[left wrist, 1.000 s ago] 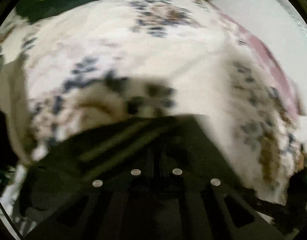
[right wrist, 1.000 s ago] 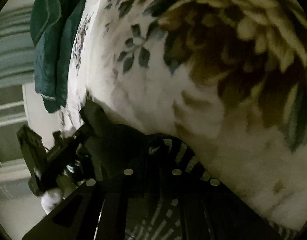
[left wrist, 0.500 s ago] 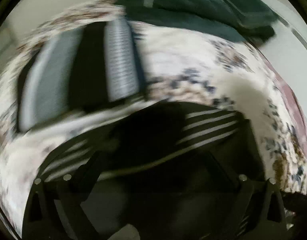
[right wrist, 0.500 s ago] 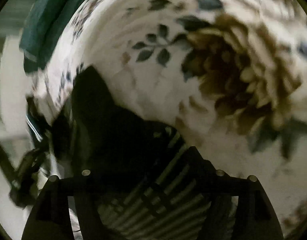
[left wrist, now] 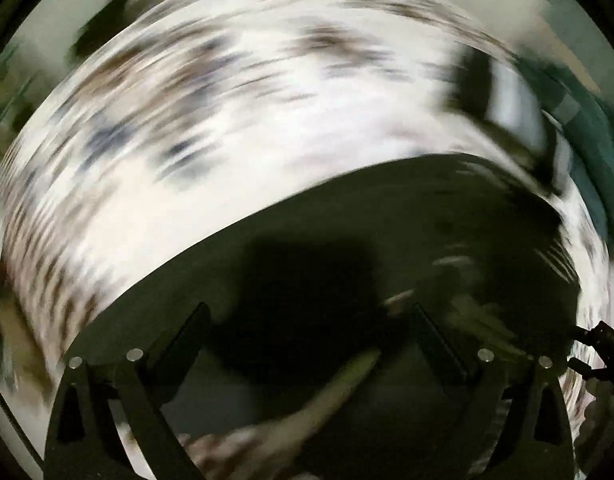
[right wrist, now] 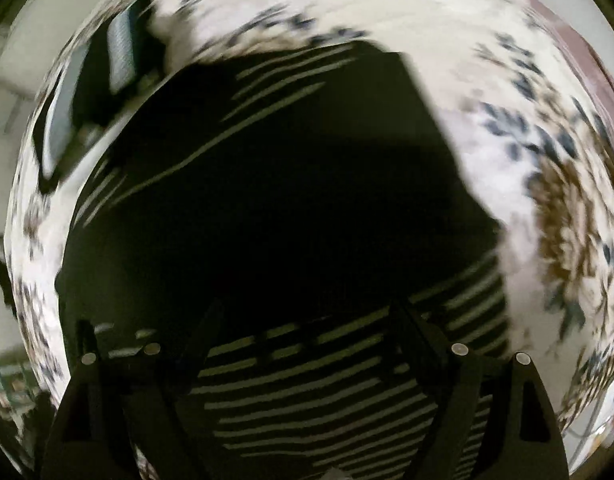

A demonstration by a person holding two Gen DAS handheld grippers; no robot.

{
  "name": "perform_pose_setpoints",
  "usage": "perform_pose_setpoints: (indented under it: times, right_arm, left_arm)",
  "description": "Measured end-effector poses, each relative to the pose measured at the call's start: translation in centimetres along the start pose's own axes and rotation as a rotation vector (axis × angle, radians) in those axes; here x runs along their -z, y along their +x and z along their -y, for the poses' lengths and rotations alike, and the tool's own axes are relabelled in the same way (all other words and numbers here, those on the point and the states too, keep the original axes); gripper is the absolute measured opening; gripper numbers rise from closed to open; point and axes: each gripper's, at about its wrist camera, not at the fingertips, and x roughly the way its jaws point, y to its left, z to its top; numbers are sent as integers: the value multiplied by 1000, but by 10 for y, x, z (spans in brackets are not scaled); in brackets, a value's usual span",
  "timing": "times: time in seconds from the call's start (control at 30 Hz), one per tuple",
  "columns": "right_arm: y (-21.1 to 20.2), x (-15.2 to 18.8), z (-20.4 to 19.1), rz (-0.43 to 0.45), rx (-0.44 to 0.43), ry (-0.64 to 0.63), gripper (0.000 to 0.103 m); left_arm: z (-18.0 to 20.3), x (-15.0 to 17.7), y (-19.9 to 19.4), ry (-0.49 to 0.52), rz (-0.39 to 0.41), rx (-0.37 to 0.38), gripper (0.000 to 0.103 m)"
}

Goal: Fold small clothes

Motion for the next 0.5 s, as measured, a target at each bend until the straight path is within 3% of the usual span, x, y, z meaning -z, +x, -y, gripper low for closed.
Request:
perform_pose_setpoints:
  times: [0.17,0.23,0.3,0.37,0.43,0.47,0.5]
  right_arm:
    - [21,11,-55,-56,-13,-76,87]
    - [30,15,-76,-75,-6,-97,87]
    - [38,25,-97,-91,-4,-113,87]
    - [43,33,-115,-101,-11,-130,87]
    - [48,40,-131,-107,-8,-148,87]
    - [49,45,-137,-109,-6,-161,87]
    - [50,50,-143,-111,-3,-177,87]
  left_arm:
    - [-152,63,-17,-385,-31,-37,101]
    - [-194,92,-6,-558,-64,14,101]
    - [-224,119,17,-714,-94,104,101]
    - [-235,136,39,-799,-108,154,100]
    - [-237,140,56,-844,-103,214,99]
    - [-234,138,62,-844,-89,213,99]
    - [-229,133,62,-828,-61,191,91]
